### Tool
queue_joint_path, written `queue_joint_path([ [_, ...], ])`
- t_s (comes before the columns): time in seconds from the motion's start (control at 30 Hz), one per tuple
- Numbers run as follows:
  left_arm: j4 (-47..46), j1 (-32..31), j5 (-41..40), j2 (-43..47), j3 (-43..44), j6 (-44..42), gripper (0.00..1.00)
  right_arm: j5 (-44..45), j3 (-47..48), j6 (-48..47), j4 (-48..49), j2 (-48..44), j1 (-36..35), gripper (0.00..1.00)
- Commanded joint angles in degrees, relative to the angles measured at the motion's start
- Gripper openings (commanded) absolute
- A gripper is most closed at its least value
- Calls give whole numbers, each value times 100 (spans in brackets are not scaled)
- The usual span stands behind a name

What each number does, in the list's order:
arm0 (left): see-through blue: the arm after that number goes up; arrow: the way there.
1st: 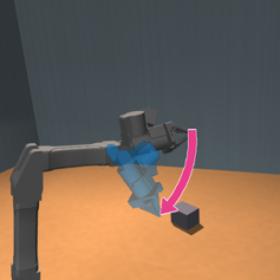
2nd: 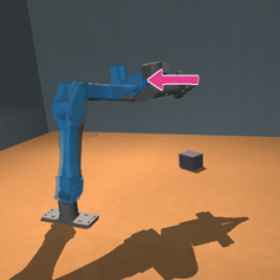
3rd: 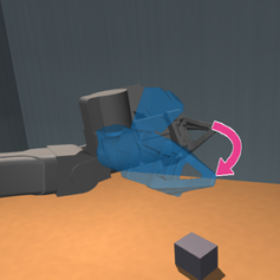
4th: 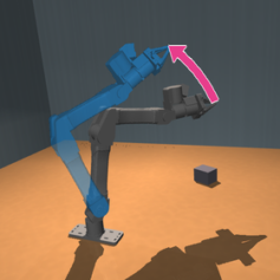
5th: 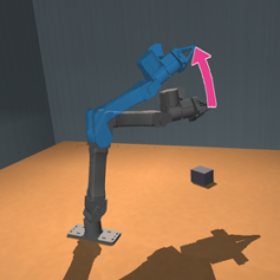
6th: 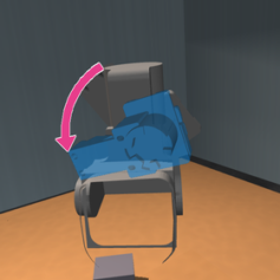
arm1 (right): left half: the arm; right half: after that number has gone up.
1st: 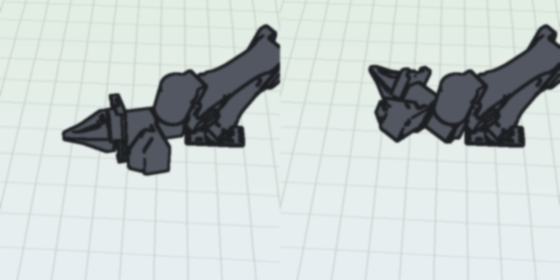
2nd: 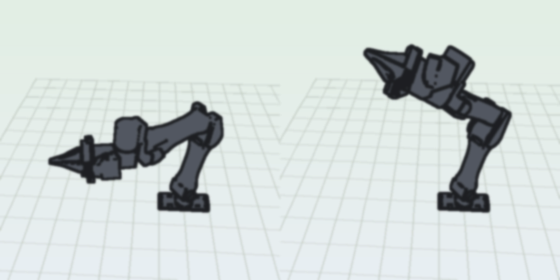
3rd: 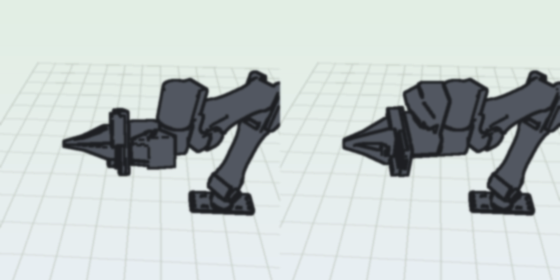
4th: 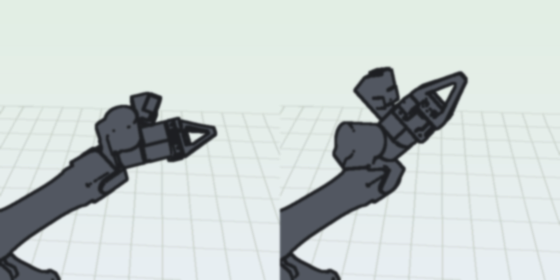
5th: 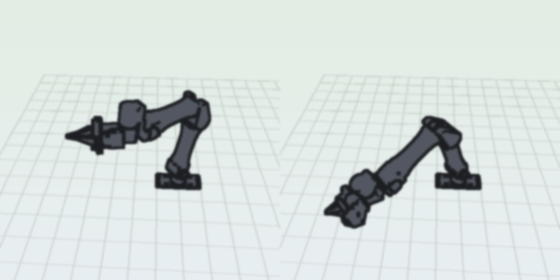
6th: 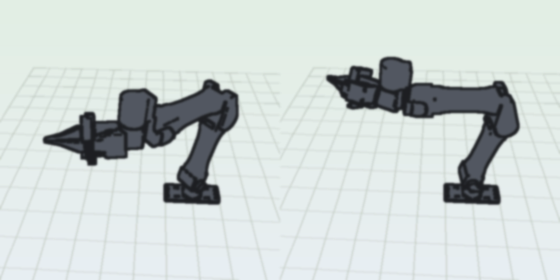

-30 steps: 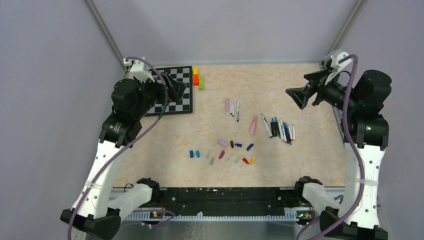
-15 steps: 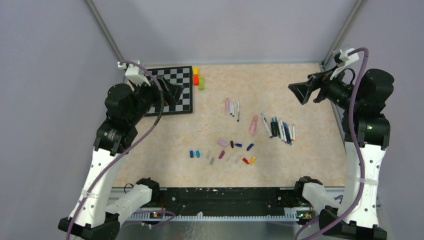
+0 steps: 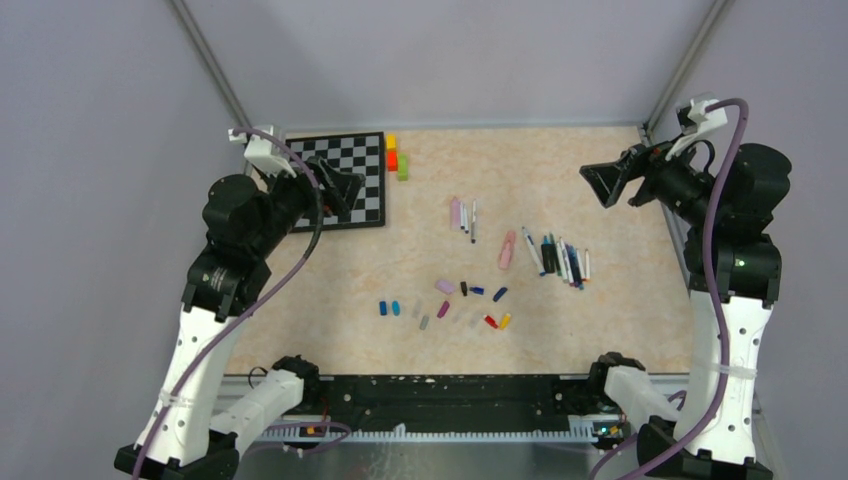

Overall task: Open the pen caps
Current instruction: Reset both arms

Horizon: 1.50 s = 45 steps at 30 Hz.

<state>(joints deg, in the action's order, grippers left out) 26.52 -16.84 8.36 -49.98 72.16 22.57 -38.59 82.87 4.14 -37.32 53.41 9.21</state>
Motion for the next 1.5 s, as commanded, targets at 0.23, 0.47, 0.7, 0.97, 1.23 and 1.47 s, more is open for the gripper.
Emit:
queue_joint_path([
  [0.23,-55,23,-51,93,-40,-41,99,18,-50,54,165,-85,70,87],
  [0.47,-58,23,-54,102,-51,-59,99,10,-65,57,175,-69,72,88],
  [0.7,-47,23,-109,102,-51,-107,99,9,-112,53,183,-67,72,88],
  [0.97,-37,24,-123,100,-61,-130,99,27,-138,84,200,-67,72,88],
  [1.23,-41,23,-127,112,-103,-130,99,51,-178,92,214,-76,72,88],
  [1.47,-42,23,-139,136,-152,-130,99,79,-232,95,227,-93,72,88],
])
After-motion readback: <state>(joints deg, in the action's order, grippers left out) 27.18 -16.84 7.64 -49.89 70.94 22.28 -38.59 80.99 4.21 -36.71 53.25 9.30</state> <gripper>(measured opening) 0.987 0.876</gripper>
